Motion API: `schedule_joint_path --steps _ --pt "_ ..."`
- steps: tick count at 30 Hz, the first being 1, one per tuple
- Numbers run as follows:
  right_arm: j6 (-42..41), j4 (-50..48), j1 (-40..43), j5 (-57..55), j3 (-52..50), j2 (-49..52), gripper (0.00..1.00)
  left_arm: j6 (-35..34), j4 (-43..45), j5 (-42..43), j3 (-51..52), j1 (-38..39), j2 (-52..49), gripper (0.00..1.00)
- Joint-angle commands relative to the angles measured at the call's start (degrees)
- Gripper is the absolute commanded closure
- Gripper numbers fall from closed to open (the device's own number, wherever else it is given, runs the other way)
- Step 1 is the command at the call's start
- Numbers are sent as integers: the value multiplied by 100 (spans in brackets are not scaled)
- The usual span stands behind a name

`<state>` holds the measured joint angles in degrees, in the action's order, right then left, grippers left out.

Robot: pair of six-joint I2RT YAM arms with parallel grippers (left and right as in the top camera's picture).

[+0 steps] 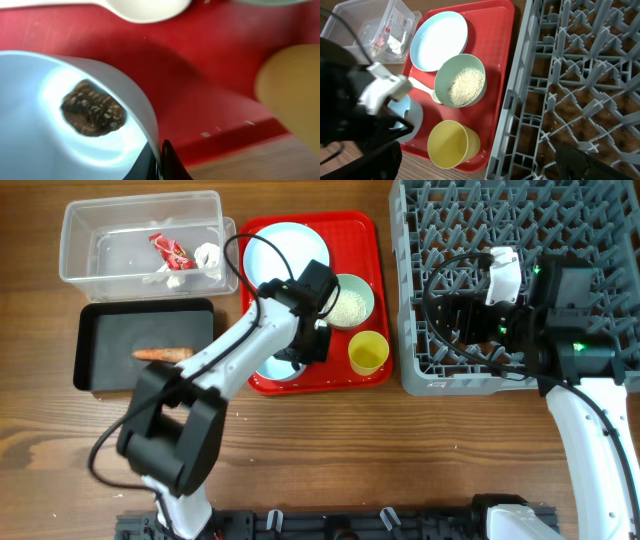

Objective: Sort waste into correct bins and load items into the dishwasher rack
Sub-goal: 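Grasp the small blue bowl with brown food using the left gripper, then tip the blue bowl over the black tray to dump the food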

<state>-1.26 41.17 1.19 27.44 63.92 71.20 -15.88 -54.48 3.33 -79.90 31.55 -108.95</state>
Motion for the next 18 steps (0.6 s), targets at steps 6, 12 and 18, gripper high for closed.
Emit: schedule_joint_path --steps 6,12,18 --pt "-39 -17 -20 96 122 61 0 -710 -584 282 -166 -658 1550 96" --pt "-39 -52 -20 96 122 61 0 -680 -1088 343 -164 -1781 1930 96" --pt "-39 -59 -20 96 122 61 0 101 -979 1464 223 -3106 1917 96"
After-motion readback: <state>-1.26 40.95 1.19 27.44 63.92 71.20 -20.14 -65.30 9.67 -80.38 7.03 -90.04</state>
